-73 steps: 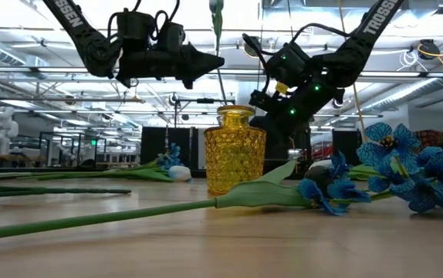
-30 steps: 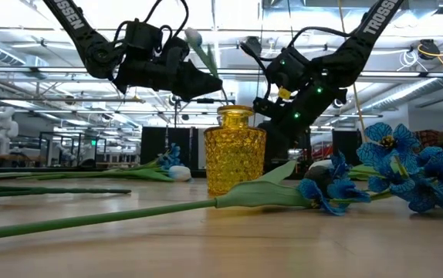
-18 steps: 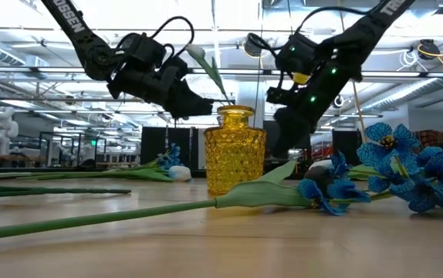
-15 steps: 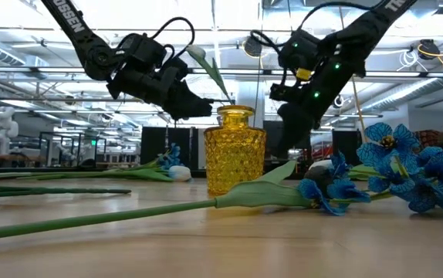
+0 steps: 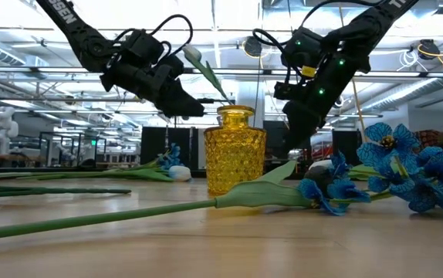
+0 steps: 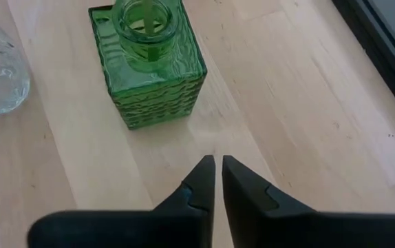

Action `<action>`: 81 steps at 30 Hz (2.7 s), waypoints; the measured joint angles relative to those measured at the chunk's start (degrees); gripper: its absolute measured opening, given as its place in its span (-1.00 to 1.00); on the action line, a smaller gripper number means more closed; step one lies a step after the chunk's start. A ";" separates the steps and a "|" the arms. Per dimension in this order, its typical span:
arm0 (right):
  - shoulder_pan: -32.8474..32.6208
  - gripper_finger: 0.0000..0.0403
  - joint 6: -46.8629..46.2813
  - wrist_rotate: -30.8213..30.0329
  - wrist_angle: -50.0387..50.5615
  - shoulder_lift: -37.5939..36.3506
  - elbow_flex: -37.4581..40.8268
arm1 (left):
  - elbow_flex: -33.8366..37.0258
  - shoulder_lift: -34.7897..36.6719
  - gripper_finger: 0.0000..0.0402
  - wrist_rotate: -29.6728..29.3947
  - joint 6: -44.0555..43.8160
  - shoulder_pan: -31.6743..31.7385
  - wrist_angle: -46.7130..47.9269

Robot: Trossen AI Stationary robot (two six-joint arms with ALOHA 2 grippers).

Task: Sort flowers into vase by color
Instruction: Put the top white flower into the green vase

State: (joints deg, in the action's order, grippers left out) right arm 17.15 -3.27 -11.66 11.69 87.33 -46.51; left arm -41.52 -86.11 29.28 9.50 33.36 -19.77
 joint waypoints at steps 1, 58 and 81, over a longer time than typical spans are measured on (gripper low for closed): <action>0.00 -0.84 -0.20 0.00 0.02 0.00 0.00 | 0.00 0.00 -0.10 0.00 0.00 0.00 0.19; 0.00 -0.73 2.45 3.00 -11.09 0.90 4.18 | 2.79 15.85 -0.11 -9.54 3.13 0.90 40.06; 0.17 -0.73 6.80 2.78 -23.02 8.23 4.21 | 3.45 15.85 -0.11 -13.53 2.84 0.90 43.94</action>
State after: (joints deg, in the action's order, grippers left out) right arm 17.32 3.53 -8.88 -11.33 95.56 -42.30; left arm -38.06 -70.26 15.75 12.34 34.26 24.17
